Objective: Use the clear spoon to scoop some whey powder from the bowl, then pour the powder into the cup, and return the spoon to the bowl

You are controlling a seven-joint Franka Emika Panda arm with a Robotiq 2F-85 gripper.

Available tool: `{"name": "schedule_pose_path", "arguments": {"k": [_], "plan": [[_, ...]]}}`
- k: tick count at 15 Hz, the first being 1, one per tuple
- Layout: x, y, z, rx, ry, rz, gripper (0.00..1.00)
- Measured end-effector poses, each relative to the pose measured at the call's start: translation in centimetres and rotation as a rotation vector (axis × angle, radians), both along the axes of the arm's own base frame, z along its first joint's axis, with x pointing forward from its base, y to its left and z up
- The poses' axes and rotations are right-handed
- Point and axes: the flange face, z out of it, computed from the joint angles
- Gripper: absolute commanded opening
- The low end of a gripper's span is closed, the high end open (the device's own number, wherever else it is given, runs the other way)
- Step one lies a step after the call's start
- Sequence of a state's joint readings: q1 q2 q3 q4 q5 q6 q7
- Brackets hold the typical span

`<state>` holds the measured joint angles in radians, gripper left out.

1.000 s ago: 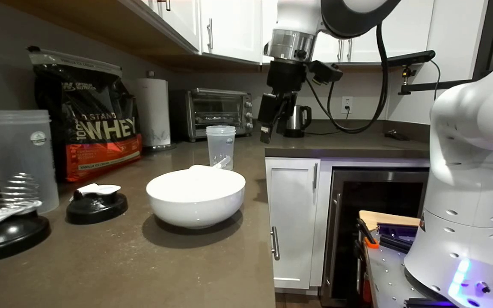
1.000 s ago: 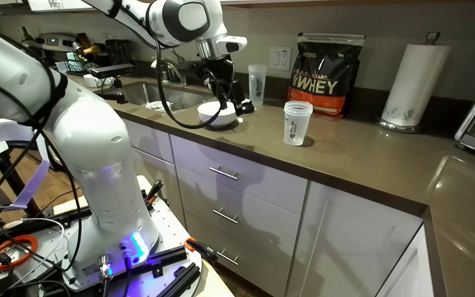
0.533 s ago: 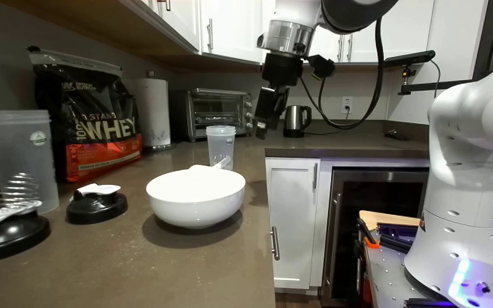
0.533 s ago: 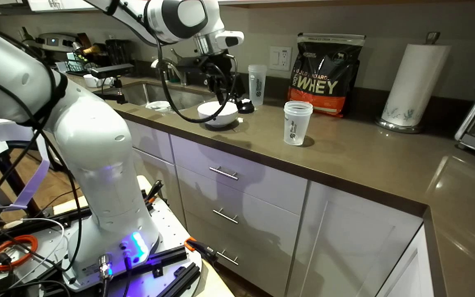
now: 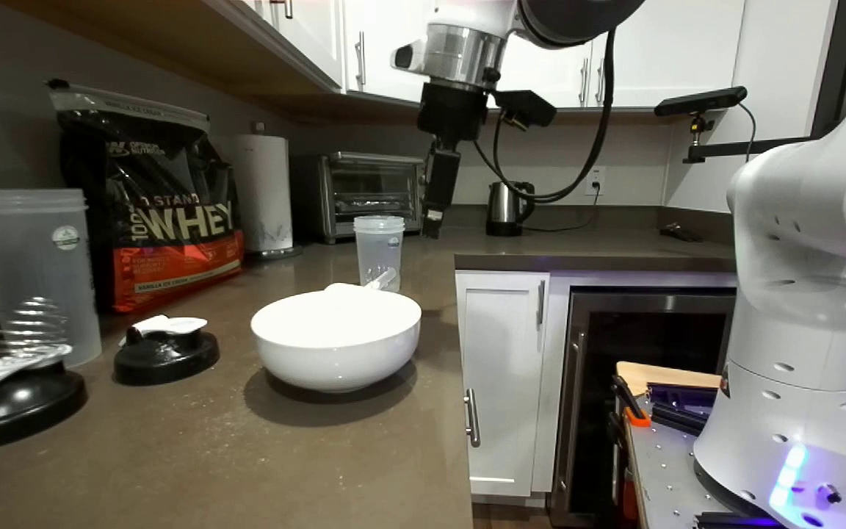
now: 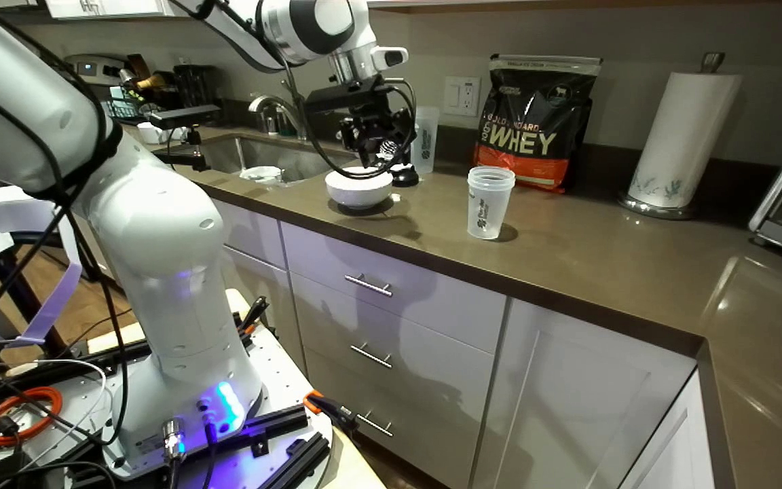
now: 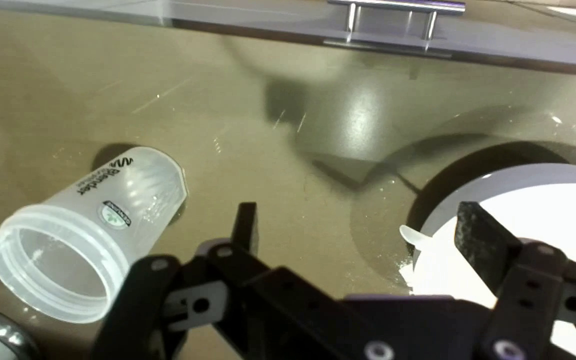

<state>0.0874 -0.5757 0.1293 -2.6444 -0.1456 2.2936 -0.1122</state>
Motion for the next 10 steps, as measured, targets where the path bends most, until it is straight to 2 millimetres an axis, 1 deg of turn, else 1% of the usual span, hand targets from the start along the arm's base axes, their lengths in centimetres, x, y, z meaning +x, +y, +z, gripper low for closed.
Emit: {"name": "schedule_pose_path", "arguments": {"k": [4,7,10], "plan": [[2.4,1.8,-0.9,-0.066,0.052,0.178,1.00],[4.1,3.8,-1.9,-0.116,0.090,0.310,1.00],[5.1,5.8,-2.9,-0.174,0.134,0.425,1.00]]}}
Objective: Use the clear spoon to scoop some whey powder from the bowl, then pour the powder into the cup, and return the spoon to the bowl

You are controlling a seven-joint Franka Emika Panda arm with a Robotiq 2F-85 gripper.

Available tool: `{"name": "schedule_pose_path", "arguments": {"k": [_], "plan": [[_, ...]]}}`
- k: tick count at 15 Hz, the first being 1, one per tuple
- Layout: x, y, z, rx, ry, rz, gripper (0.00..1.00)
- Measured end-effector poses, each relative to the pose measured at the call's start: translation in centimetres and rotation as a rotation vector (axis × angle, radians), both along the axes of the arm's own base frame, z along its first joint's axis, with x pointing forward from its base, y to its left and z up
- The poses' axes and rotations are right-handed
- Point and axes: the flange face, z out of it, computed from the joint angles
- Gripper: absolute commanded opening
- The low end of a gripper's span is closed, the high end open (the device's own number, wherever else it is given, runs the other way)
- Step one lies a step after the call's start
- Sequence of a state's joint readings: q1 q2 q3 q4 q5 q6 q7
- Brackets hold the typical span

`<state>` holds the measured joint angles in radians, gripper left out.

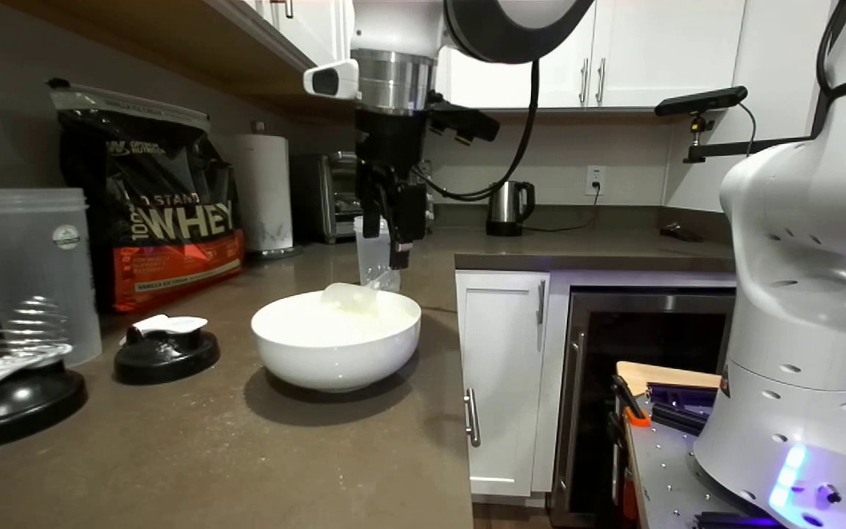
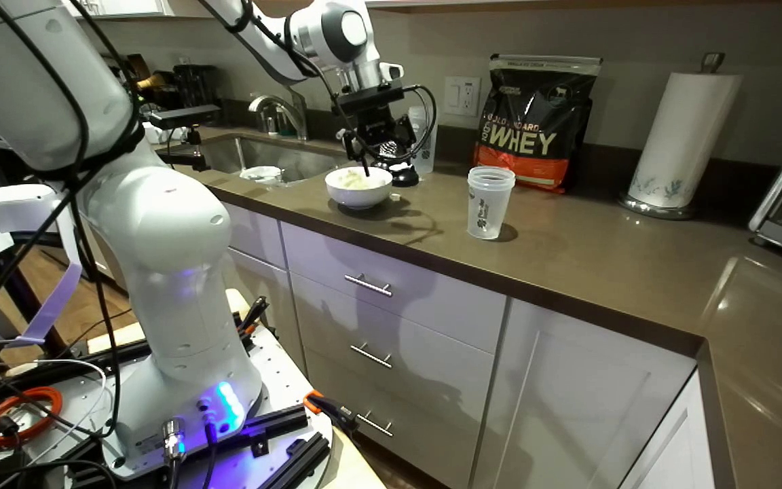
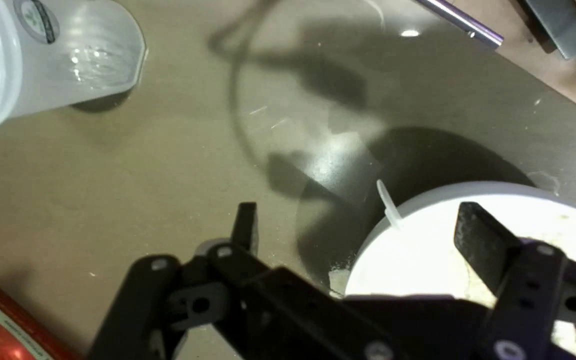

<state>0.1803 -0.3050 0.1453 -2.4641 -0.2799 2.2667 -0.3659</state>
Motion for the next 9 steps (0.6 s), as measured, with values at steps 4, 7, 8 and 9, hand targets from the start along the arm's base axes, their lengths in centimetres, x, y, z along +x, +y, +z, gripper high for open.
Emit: {"name": "schedule_pose_path", "arguments": {"k": [4,7,8,9], "plan": [[0.88,0.90,-0.11,-0.055,0.026,0.076,1.00],[0.94,0.91,-0.09,-0.057,0.028,0.084,1.00],[0.94,0.91,-0.10,-0.058,0.028,0.085,1.00],[0.94,0.91,-0.10,-0.058,0.028,0.086,1.00]]}}
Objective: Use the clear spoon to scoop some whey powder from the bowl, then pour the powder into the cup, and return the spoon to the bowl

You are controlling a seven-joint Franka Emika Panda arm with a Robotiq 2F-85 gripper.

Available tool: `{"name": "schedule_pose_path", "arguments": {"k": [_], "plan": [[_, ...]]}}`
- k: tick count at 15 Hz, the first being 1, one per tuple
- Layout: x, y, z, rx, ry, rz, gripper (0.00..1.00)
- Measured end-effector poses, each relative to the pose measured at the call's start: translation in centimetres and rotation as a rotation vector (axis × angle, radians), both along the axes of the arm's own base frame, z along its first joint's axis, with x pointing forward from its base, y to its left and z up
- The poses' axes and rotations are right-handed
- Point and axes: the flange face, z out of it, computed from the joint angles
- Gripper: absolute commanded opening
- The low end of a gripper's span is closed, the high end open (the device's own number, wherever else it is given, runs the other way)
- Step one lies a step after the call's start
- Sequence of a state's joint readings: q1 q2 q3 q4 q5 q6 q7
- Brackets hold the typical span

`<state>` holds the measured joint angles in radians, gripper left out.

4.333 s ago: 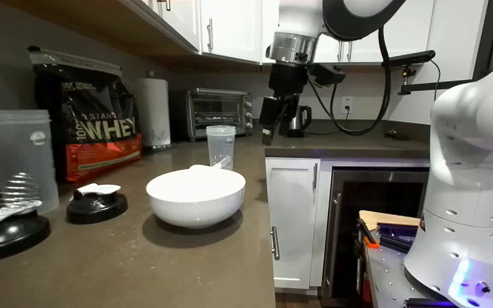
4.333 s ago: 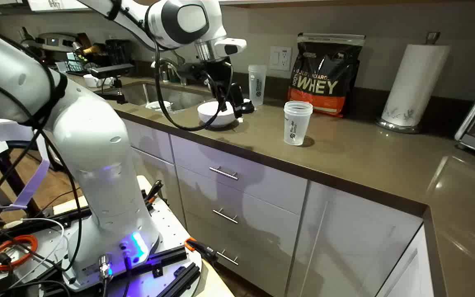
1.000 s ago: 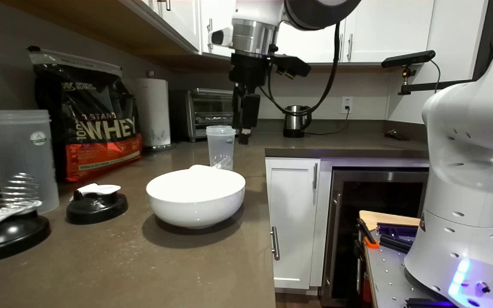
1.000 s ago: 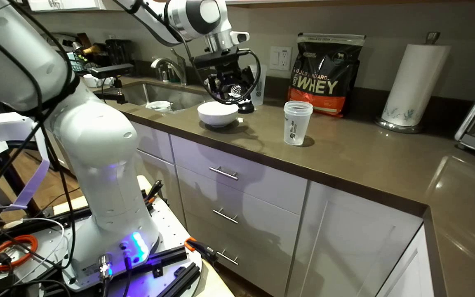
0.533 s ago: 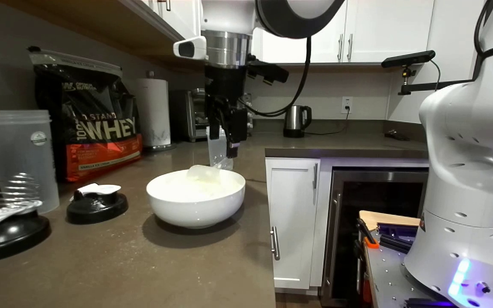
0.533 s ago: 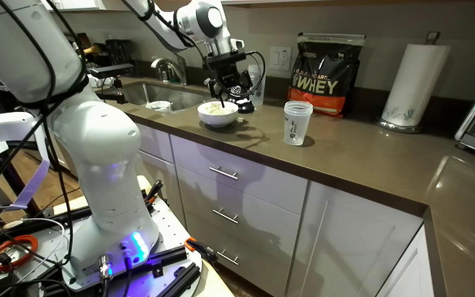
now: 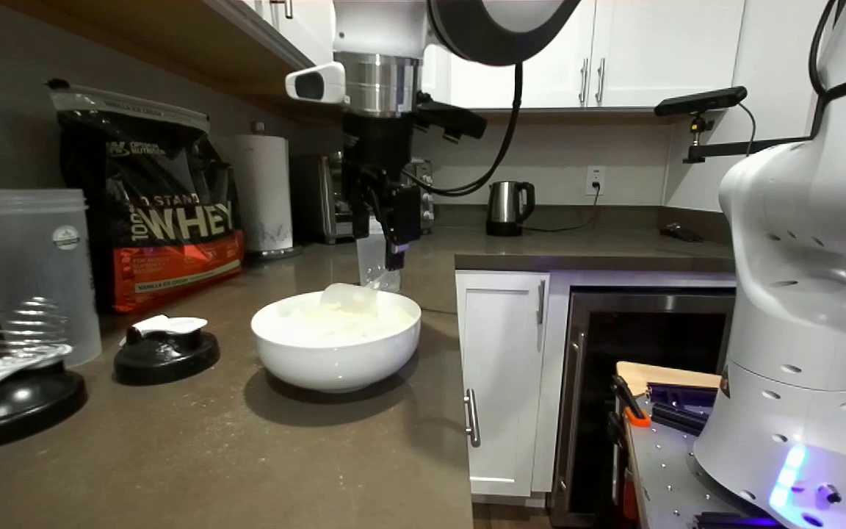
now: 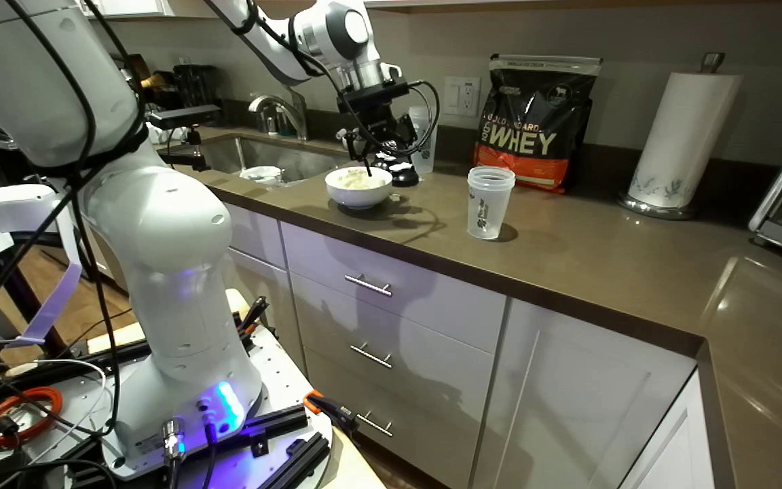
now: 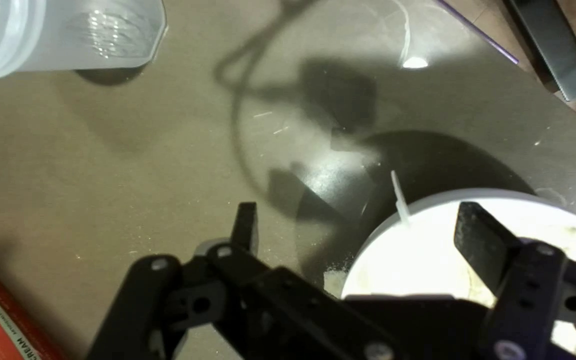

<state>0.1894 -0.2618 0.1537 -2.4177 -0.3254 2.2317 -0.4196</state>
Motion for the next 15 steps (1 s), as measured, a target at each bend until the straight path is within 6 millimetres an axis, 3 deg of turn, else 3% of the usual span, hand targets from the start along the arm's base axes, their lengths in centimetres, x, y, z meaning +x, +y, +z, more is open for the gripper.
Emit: {"name": "schedule_pose_path", "arguments": {"k": [8,12,15], "plan": [[0.3,-0.8,0.3,0.001,0.002,0.008,1.00],[1.5,-2.0,1.9,-0.010,0.013,0.071,1.00],[2.6,-1.8,2.9,-0.019,0.025,0.114,1.00]]}}
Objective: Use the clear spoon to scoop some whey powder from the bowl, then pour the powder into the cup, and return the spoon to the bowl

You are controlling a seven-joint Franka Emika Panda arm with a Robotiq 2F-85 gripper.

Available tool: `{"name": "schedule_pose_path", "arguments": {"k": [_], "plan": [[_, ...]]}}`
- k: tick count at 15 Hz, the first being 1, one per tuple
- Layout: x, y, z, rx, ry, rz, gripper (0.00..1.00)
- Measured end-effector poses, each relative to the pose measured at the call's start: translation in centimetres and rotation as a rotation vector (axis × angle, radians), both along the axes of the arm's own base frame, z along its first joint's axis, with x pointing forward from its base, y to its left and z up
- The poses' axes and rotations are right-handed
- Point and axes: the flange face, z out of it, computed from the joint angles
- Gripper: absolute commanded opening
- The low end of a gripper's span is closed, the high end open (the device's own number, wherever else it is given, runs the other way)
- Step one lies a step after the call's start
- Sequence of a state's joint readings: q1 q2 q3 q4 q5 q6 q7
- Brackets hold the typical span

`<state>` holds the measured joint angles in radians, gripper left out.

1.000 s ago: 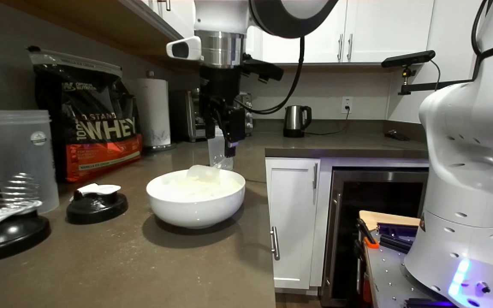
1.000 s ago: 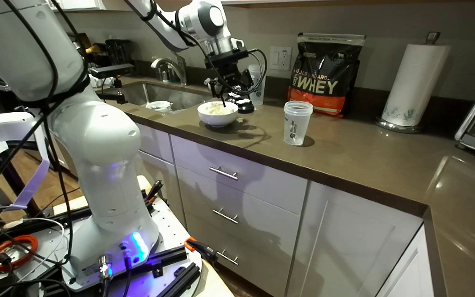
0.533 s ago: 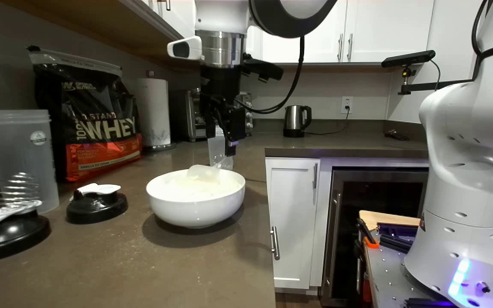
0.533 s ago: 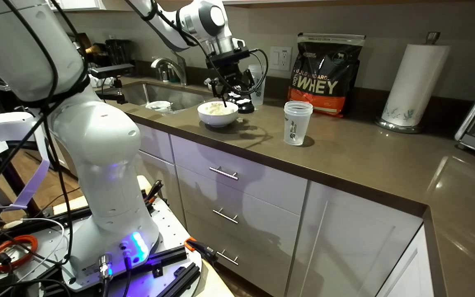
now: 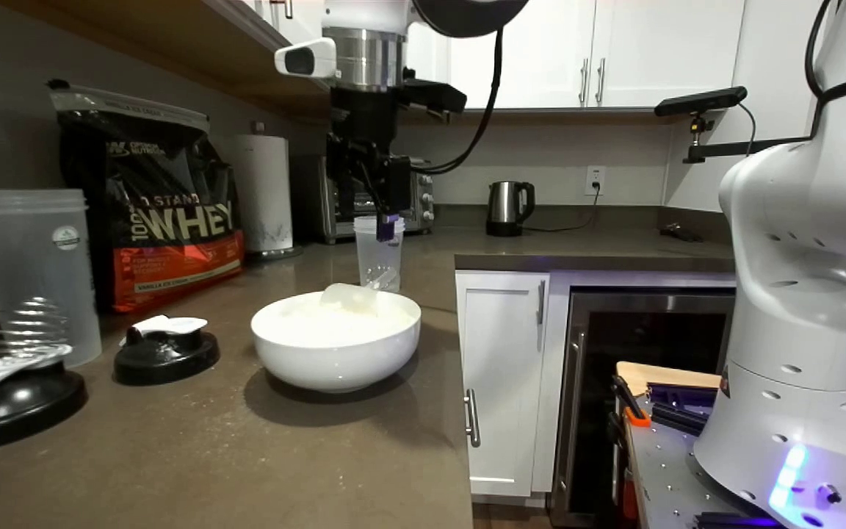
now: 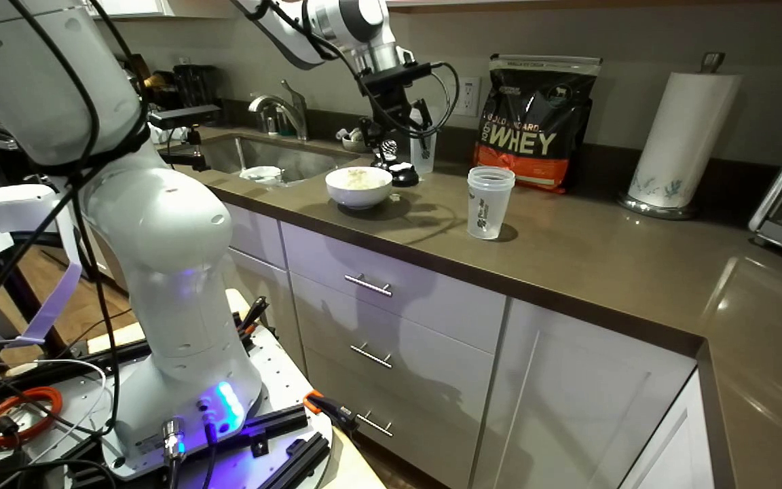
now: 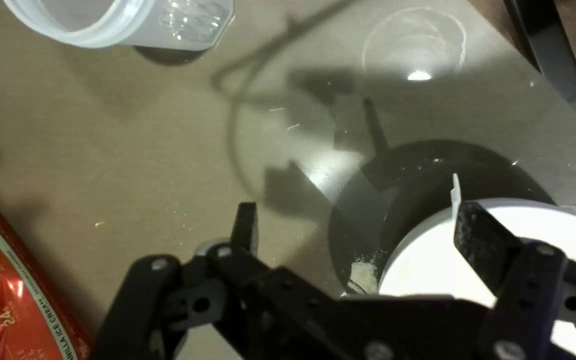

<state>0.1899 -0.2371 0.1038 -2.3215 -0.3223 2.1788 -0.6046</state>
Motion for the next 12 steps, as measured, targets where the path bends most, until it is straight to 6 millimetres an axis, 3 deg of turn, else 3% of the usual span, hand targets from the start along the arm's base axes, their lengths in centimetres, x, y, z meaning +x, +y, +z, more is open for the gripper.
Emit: {"name": "schedule_pose_path", "arguments": {"k": [6,12], "plan": [[1.6,1.5,0.7,0.003,0.107,0.008,1.00],[2.4,0.8,1.3,-0.002,0.227,0.038,1.00]]}}
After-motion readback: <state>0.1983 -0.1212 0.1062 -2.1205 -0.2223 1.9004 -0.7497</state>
